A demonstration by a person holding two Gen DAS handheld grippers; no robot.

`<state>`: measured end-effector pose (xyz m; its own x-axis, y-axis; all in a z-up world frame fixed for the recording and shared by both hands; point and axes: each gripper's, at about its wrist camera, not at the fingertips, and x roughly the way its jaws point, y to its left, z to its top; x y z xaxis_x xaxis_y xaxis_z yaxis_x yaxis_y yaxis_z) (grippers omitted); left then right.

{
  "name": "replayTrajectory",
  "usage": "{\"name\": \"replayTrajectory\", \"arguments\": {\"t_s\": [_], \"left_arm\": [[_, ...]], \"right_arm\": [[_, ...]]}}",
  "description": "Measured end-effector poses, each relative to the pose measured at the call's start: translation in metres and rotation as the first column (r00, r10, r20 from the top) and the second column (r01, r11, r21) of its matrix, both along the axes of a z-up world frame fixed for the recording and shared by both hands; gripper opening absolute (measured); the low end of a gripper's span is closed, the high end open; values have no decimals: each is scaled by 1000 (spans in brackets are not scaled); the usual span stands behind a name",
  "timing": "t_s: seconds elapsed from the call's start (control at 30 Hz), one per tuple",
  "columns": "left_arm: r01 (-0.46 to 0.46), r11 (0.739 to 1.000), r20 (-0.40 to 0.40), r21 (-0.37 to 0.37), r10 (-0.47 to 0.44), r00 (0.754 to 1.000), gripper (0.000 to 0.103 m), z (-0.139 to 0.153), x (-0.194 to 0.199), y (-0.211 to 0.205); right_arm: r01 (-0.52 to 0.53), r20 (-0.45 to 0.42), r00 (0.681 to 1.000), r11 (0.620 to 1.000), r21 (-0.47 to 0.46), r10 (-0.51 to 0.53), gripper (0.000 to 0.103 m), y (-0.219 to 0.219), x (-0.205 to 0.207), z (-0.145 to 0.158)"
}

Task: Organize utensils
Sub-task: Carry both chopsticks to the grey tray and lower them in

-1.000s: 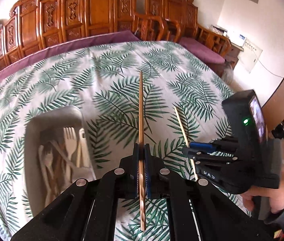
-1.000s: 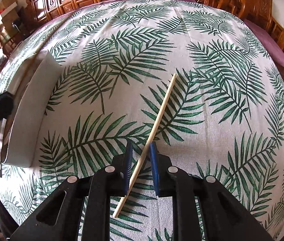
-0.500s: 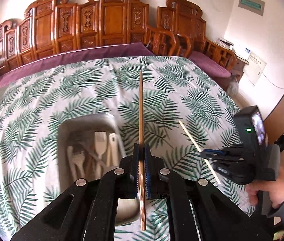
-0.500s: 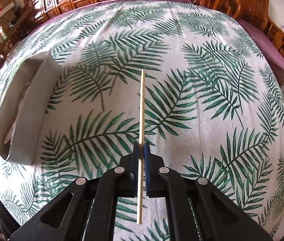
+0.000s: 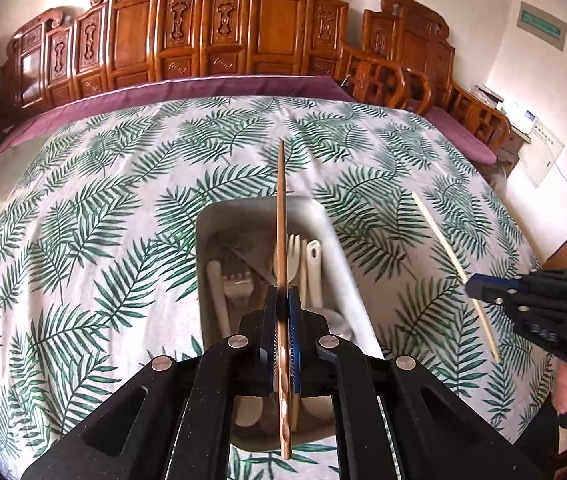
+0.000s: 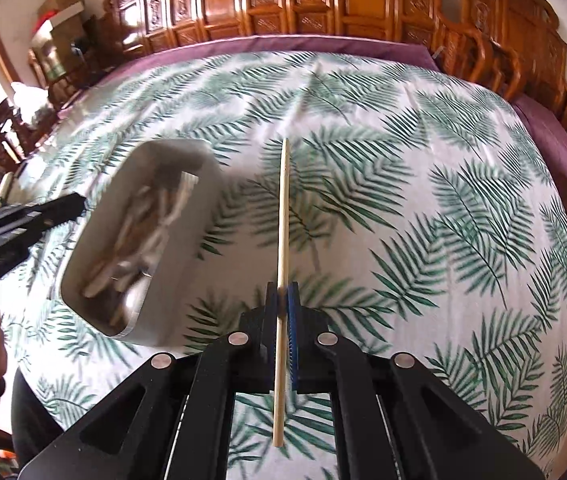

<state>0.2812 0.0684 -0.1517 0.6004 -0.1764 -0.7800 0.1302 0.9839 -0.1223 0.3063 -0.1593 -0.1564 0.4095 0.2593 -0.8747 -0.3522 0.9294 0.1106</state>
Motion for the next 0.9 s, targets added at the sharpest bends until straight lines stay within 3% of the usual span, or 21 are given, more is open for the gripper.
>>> {"name": "replayTrajectory", "arguments": {"t_s": [0.33,0.63,0.9], "left_arm": [[14,1000,-58,-21,-15,998,4,-24,14,3],[31,999,-100,20,-29,995,5,-39,14,-2],[17,1000,-85,9,-16,996,5,-28,7,6]], "right_arm": [[-42,31,999,999,24,41,6,16,-6,20],[-37,25,999,999,21,36,6,15,-6,16],[-61,24,998,998,25,61,6,29,-6,14]]}}
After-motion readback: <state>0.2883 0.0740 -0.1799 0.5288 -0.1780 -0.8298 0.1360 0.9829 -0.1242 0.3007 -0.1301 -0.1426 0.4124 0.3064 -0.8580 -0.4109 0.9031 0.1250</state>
